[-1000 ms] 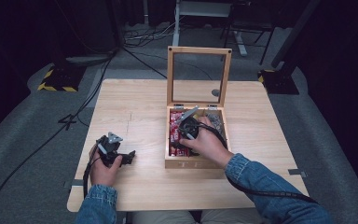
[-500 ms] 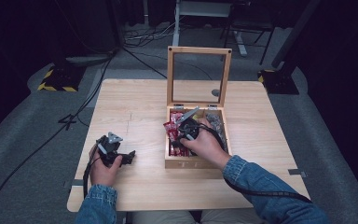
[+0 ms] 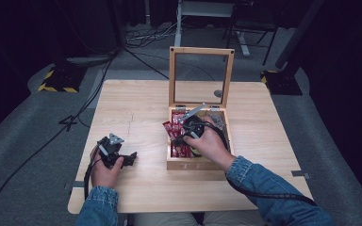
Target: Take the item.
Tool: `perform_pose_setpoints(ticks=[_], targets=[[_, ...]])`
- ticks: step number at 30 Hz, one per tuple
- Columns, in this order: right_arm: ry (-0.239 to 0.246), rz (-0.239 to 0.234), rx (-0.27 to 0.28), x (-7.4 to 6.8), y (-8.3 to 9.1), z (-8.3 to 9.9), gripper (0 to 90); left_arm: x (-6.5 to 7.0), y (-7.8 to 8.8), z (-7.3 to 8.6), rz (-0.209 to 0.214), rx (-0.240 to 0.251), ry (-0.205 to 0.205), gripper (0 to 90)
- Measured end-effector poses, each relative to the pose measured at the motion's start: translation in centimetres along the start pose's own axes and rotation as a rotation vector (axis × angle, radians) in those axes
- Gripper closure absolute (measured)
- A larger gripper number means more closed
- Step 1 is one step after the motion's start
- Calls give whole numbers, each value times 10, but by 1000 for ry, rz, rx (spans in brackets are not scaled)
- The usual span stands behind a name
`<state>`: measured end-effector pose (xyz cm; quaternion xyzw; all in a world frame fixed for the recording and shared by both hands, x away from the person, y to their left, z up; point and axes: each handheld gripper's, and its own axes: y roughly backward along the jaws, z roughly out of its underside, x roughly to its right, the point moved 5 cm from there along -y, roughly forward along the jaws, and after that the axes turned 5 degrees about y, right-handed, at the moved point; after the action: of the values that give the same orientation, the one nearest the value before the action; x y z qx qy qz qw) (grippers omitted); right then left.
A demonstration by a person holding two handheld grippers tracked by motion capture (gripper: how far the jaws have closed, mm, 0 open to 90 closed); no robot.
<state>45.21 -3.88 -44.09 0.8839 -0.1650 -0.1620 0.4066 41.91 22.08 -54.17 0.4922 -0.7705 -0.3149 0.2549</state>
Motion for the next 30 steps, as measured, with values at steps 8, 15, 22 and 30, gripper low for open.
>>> perform_pose_setpoints(ticks=[8,15,22,30], targets=[[0,2,74,3,21,-9,808,0,0,0,0,0,0,52],[7,13,120,5,42,-14,808,0,0,0,0,0,0,52],[5,31,149,11,62,-13,808,0,0,0,0,0,0,52],[-10,64,170,23,86,-5,808,0,0,0,0,0,0,52]])
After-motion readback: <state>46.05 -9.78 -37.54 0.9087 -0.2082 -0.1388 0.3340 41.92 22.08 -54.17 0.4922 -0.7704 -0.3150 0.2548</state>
